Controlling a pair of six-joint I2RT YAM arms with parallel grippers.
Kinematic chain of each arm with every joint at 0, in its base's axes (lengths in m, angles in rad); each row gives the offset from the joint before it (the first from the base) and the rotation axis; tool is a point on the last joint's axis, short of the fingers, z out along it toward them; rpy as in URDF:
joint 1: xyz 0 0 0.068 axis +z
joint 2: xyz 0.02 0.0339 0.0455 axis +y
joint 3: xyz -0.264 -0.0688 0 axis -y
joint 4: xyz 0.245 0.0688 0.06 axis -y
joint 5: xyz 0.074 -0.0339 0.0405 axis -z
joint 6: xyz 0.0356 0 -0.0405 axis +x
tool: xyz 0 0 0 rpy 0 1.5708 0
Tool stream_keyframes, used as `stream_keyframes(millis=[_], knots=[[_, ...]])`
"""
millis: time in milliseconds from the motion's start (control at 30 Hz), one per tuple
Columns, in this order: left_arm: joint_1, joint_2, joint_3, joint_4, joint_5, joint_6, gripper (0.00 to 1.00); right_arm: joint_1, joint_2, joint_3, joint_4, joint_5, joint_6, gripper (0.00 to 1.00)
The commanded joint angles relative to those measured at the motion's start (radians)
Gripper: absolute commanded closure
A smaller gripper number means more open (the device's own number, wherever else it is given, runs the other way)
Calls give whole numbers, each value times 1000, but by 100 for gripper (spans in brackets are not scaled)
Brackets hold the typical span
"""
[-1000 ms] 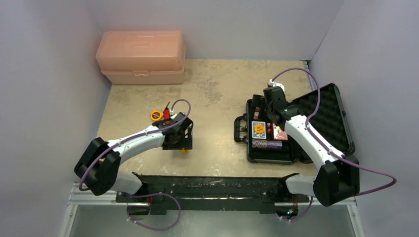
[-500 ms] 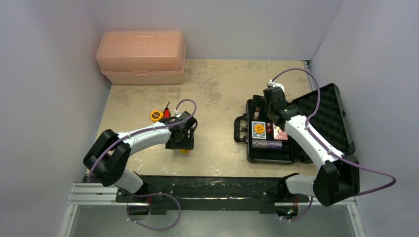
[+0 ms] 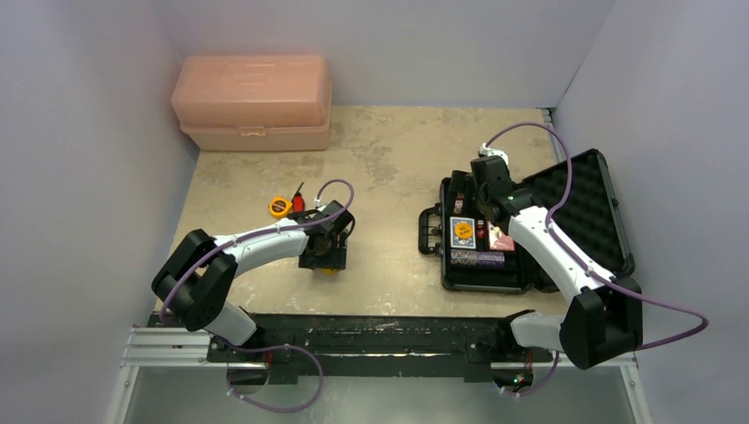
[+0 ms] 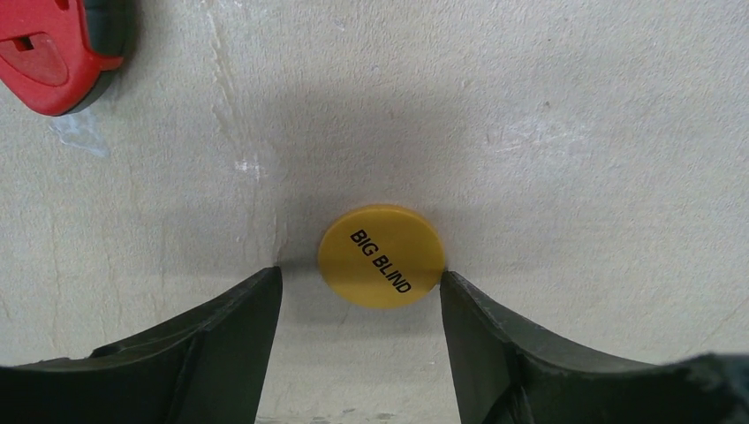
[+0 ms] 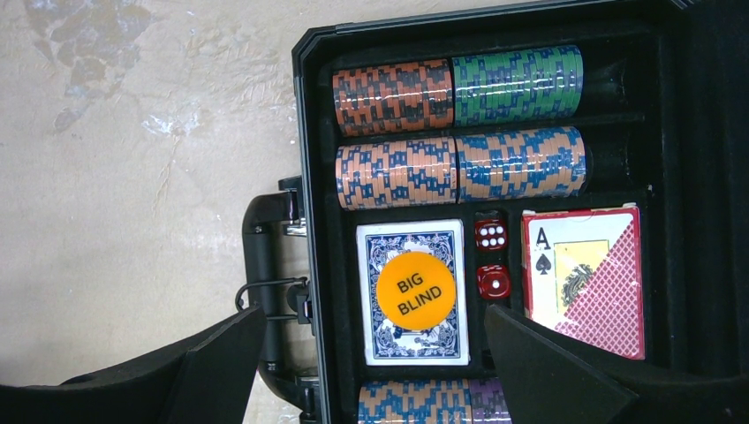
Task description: Pack up texas hold em set
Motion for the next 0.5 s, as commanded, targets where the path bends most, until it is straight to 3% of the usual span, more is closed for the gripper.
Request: stream_keyframes(millis=[0,467], knots=[[-8,1,14,3,7,3,36,3,-4,2,24,-1,-12,1],[-16,22,23,17,22,13,48,3,0,2,23,0,-12,1]])
